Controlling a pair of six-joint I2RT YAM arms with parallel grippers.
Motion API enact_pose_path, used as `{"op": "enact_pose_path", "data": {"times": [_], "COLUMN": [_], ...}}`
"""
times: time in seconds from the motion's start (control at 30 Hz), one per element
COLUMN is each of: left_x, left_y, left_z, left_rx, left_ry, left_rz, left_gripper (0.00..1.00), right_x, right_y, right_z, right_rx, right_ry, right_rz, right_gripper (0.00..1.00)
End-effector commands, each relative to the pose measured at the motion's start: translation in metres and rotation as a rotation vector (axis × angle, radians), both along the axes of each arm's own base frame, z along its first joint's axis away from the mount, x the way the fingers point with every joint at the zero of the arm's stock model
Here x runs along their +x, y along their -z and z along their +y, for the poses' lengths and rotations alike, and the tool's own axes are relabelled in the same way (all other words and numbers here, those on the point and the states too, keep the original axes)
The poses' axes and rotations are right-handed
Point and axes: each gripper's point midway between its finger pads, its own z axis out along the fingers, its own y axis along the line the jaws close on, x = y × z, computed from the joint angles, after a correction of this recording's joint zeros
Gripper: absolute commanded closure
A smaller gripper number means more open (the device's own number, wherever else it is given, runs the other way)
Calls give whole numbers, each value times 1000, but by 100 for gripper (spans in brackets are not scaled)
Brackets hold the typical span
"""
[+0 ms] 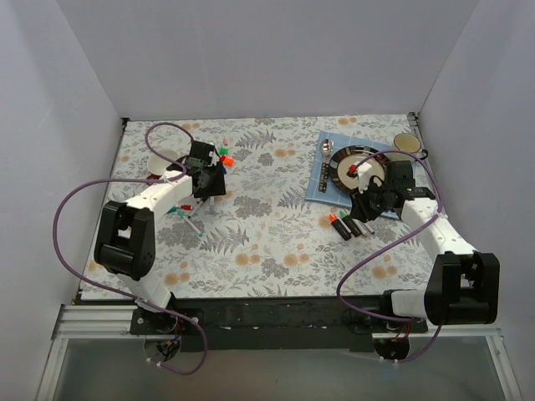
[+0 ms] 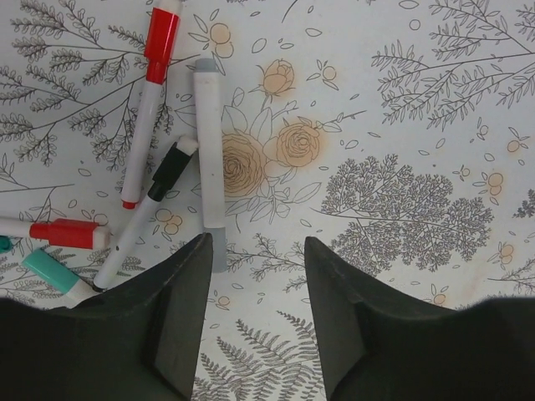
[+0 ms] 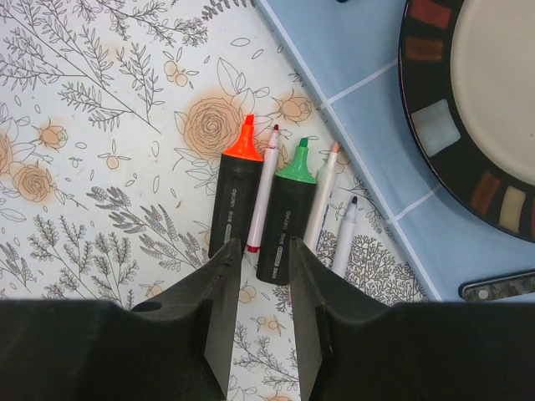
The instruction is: Open the pen caps
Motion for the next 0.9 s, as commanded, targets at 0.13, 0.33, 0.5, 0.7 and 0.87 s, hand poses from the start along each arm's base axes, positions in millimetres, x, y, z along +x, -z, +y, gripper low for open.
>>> {"op": "enact_pose_path", "data": {"times": [0.13, 0.33, 0.5, 0.7, 0.87], "left_x": [-4, -16, -18, -16, -15], "left_y": [18, 35, 39, 47, 49], "left_z": [7, 14, 17, 19, 20], "left_rx": [45, 76, 85, 88, 78], "left_ry": [-15, -30, -37, -38, -41], "left_rz": [53, 99, 106, 130, 144], "left_gripper": [58, 59, 60, 63, 66], "right_x": [-1, -2, -3, -3, -3], "right_y": [-10, -12, -12, -13, -13], "right_z": [8, 9, 9, 9, 10], "right_rx": [27, 32, 32, 33, 34], "right_ry": [-49, -53, -55, -54, -55], "right_rz": [-41, -49, -45, -50, -52], "right_gripper": [62, 62, 62, 62, 62]}}
